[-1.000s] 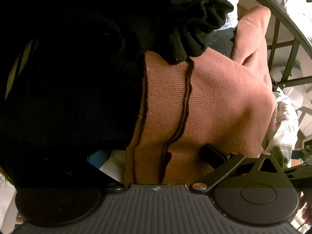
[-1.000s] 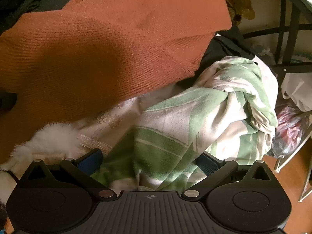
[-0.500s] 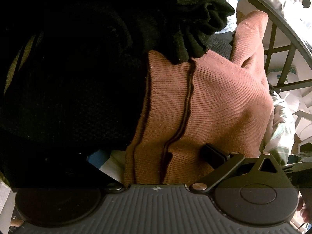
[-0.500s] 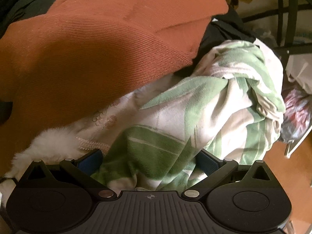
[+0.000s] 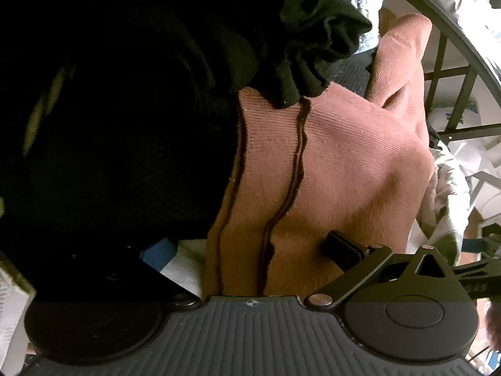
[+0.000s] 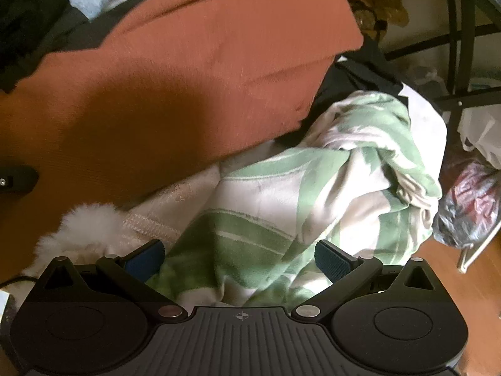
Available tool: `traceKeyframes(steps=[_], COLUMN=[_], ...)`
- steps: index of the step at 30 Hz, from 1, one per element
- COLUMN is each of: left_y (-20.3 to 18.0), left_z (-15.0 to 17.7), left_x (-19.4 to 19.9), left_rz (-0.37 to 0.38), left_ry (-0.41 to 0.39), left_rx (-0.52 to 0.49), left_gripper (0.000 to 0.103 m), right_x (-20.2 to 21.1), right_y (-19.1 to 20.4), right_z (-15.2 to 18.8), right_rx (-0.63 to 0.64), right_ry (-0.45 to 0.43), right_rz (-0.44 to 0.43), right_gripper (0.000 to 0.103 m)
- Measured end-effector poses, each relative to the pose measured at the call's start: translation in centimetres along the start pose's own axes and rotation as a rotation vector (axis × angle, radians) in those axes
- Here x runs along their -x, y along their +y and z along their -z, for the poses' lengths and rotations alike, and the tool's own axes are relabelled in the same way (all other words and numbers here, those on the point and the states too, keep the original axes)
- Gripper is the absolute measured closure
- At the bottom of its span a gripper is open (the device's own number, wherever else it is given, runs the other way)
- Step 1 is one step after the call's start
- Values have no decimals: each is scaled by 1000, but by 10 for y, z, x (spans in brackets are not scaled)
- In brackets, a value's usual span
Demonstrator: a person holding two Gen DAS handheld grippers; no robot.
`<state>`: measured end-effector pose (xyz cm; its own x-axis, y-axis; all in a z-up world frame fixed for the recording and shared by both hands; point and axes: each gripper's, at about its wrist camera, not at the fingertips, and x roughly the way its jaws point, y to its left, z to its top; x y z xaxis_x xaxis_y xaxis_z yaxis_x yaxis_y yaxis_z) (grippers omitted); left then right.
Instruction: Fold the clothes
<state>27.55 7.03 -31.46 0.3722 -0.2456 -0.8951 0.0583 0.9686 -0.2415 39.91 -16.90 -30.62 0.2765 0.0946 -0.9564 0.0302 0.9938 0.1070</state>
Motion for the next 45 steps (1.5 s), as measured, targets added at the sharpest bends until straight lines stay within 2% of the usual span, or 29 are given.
traceKeyframes(steps=[5,7,11,15,19,24,26,27,28,30,33,37,45], left_y=[-7,-9,-10,-43,-70,-101,-111,-117,-119,-124,-129,-123,-73], left_z=[19,27,-4,10,23,35,32,31,29,25,20,15,-2], left_x=[31,46,69,77,74,68,59,54,50,41,32,41,44], left_rz=[-51,-56,-43,26,109,178,188,192,191,187,178,137,-2], left_ry=[-57,-75,-98,-101,-68,-40,-32,-28,-16,11,34,-20,-106], left_rx=[-9,18,38,4,4,24,18,15,10,0,-18,-8,68], left_gripper=[1,1,1,1,1,1,4,11,16,21,22,22,22], right_x=[12,19,34,49,50,53,54,54,54,56,56,58,53], right_y=[-18,-21,-38,-60,-92,-122,-131,-134,-137,-140,-143,-145,-130], right_z=[-2,-5,-14,-19,-24,-14,-9,-8,-7,-4,-3,-2,-8], right_rx=[1,8,23,38,58,48,50,51,51,49,44,31,33], right_ry=[-25,-37,-63,-85,-97,-82,-78,-77,-76,-74,-76,-82,-81], right_rz=[-47,-63,-102,-124,-109,-87,-81,-80,-79,-80,-80,-84,-87], right_gripper=[1,1,1,1,1,1,1,1,1,1,1,1,1])
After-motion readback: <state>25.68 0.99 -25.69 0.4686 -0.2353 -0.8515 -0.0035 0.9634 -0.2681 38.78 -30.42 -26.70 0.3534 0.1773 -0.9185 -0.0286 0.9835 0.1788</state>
